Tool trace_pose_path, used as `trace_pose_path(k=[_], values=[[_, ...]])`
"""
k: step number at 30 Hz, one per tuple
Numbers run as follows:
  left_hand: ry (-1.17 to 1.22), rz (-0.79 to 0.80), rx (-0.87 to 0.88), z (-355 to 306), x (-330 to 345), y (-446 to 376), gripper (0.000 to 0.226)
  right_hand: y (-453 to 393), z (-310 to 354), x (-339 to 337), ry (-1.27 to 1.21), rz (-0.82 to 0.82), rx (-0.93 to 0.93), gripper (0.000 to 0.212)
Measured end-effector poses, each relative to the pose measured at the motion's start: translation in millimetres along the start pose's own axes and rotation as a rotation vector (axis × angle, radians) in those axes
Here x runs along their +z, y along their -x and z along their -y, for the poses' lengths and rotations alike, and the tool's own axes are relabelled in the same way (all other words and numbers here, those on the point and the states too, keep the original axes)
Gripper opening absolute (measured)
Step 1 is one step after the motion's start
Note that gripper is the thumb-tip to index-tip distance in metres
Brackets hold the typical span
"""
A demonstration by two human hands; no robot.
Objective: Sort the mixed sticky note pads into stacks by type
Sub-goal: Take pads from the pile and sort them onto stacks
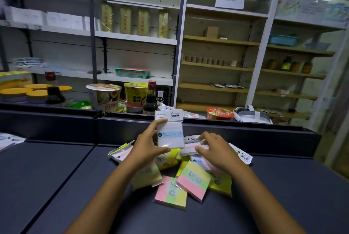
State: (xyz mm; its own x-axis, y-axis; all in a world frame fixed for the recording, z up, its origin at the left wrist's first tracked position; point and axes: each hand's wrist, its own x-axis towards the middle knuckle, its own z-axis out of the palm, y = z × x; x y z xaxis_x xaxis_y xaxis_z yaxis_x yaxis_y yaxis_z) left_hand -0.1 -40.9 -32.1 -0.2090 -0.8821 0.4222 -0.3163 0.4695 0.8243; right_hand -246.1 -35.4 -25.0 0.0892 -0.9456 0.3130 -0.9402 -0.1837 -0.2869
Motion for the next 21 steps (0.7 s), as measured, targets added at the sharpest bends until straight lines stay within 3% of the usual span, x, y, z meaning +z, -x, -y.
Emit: trace_pose_path(k=[11,21], values=[[0.149,-0.048,-0.028,3,-3,-1,0.086,-23,4,12,0.211,0.099,0.055,0.046],[0.126,-0.073,-0.044,5,-3,0,0.086,-18,11,8,-0.009,0.076,0.087,0.049]])
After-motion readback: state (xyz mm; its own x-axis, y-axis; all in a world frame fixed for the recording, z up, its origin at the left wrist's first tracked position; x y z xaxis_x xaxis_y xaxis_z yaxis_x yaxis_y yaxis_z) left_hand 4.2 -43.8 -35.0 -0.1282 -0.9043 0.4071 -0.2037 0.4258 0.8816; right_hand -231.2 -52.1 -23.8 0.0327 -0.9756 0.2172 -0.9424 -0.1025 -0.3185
